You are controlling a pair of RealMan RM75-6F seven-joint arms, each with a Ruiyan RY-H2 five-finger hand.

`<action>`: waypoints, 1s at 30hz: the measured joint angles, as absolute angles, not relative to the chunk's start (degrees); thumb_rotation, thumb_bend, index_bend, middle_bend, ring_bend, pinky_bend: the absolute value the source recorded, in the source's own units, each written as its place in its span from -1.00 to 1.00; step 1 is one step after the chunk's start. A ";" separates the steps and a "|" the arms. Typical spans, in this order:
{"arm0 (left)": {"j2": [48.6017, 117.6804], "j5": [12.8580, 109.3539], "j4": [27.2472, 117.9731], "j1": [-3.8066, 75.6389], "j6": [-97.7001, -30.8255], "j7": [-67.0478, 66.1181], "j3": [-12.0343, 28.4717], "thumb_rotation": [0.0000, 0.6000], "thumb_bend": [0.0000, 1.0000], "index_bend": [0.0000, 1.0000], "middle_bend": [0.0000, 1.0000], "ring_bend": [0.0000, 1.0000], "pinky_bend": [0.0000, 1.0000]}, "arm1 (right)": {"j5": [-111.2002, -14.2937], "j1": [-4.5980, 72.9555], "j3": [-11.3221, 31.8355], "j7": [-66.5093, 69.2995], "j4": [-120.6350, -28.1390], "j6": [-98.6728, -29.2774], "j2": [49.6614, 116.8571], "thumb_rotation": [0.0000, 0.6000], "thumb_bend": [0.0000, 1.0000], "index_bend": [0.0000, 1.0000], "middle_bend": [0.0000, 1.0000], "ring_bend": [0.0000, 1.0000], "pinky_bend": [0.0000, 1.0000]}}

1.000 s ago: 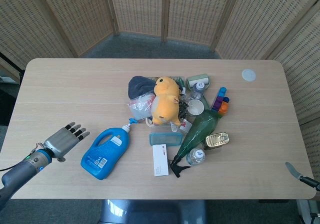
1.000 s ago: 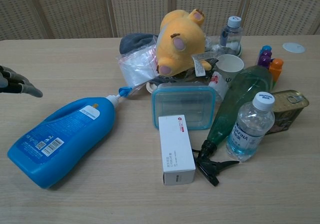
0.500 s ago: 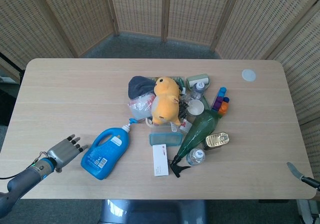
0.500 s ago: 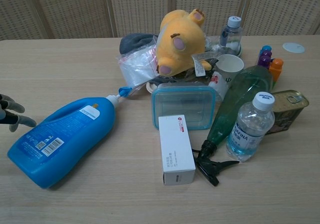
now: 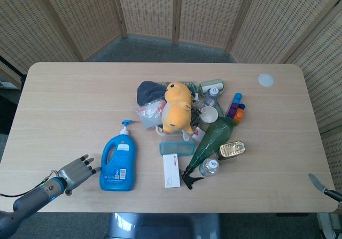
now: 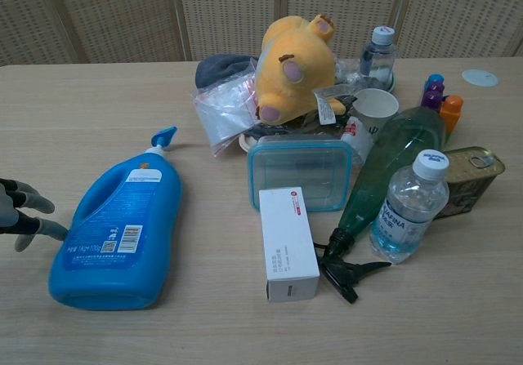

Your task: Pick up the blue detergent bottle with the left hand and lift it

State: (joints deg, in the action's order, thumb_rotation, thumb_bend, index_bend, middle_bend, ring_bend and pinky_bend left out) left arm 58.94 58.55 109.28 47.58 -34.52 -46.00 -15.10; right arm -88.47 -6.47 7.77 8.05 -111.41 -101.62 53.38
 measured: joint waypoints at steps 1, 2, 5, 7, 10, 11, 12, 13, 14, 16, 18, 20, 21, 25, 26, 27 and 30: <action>58.58 58.69 110.12 47.73 -34.40 -45.50 -15.22 1.00 -1.00 -0.97 -0.37 -1.00 -1.00 | -88.41 -6.49 7.80 8.18 -111.41 -101.64 53.33 0.69 -1.00 -1.00 -1.00 -1.00 -1.00; 58.18 58.88 110.96 47.87 -34.29 -44.88 -15.28 1.00 -1.00 -0.96 -0.36 -1.00 -1.00 | -88.39 -6.50 7.81 8.30 -111.42 -101.64 53.29 0.70 -1.00 -1.00 -1.00 -1.00 -1.00; 56.66 60.23 113.38 48.12 -34.27 -42.30 -15.13 1.00 -1.00 -0.95 -0.37 -1.00 -1.00 | -88.58 -6.52 7.69 8.55 -111.47 -101.52 53.16 0.69 -1.00 -1.00 -1.00 -1.00 -1.00; 55.50 62.02 114.36 48.07 -34.72 -40.71 -14.80 1.00 -1.00 -0.95 -0.44 -1.00 -1.00 | -88.79 -6.52 7.60 8.48 -111.50 -101.48 53.15 0.68 -1.00 -1.00 -1.00 -1.00 -1.00; 53.91 65.29 114.70 47.47 -36.37 -38.10 -14.06 1.00 -1.00 -0.95 -0.78 -1.00 -1.00 | -88.91 -6.52 7.50 8.61 -111.60 -101.39 53.11 0.69 -1.00 -1.00 -1.00 -1.00 -1.00; 53.45 66.24 114.60 47.14 -37.09 -37.10 -13.78 1.00 -1.00 -0.95 -0.89 -1.00 -1.00 | -88.92 -6.52 7.48 8.70 -111.61 -101.37 53.08 0.69 -1.00 -1.00 -1.00 -1.00 -1.00; 52.84 67.42 114.34 46.65 -38.09 -35.64 -13.38 1.00 -1.00 -0.95 -0.96 -1.00 -1.00 | -88.93 -6.53 7.47 8.81 -111.65 -101.36 53.04 0.69 -1.00 -1.00 -1.00 -1.00 -1.00; 52.37 68.35 114.06 46.25 -38.90 -34.47 -13.06 1.00 -1.00 -0.96 -0.99 -1.00 -1.00 | -88.93 -6.53 7.46 8.86 -111.66 -101.34 53.01 0.69 -1.00 -1.00 -1.00 -1.00 -1.00; 51.93 69.39 113.66 45.83 -39.78 -33.36 -12.73 1.00 -1.00 -0.97 -1.00 -1.00 -1.00 | -88.95 -6.52 7.43 8.88 -111.68 -101.29 53.00 0.70 -1.00 -1.00 -1.00 -1.00 -1.00; 51.06 72.18 112.24 44.80 -42.04 -31.30 -11.99 1.00 -1.00 -1.00 -1.00 -1.00 -1.00 | -89.07 -6.49 7.35 8.98 -111.77 -101.16 52.96 0.69 -1.00 -1.00 -1.00 -1.00 -1.00; 50.55 74.96 109.99 43.71 -44.51 -29.69 -11.35 1.00 -1.00 -1.00 -1.00 -1.00 -1.00 | -89.29 -6.46 7.24 8.91 -111.84 -101.07 52.95 0.69 -1.00 -1.00 -1.00 -1.00 -1.00; 50.51 76.27 107.64 42.92 -45.81 -29.19 -11.01 1.00 -1.00 -1.00 -1.00 -1.00 -1.00 | -89.57 -6.44 7.11 8.75 -111.91 -101.00 53.00 0.68 -1.00 -1.00 -1.00 -1.00 -1.00; 50.75 76.46 106.02 42.41 -46.14 -29.42 -10.84 1.00 -1.00 -1.00 -1.00 -1.00 -1.00 | -89.85 -6.42 6.98 8.66 -112.00 -100.93 53.03 0.68 -1.00 -1.00 -1.00 -1.00 -1.00; 53.63 74.84 102.79 41.27 -46.59 -32.49 -10.23 1.00 -1.00 -1.00 -1.00 -1.00 -1.00 | -90.41 -6.44 6.53 8.51 -112.20 -100.71 53.01 0.69 -1.00 -1.00 -1.00 -1.00 -1.00; 54.66 74.42 102.13 41.08 -46.78 -33.33 -10.02 1.00 -1.00 -1.00 -1.00 -1.00 -1.00 | -90.46 -6.45 6.50 8.46 -112.16 -100.71 53.01 0.68 -1.00 -1.00 -1.00 -1.00 -1.00; 56.17 73.88 101.08 40.86 -47.09 -34.38 -9.68 1.00 -1.00 -1.00 -1.00 -1.00 -1.00 | -90.51 -6.46 6.48 8.52 -112.01 -100.72 53.00 0.68 -1.00 -1.00 -1.00 -1.00 -1.00; 60.13 72.58 97.85 40.56 -47.71 -36.67 -8.62 1.00 -1.00 -1.00 -1.00 -1.00 -1.00 | -90.43 -6.39 6.50 8.72 -111.88 -100.64 52.97 0.69 -1.00 -1.00 -1.00 -1.00 -1.00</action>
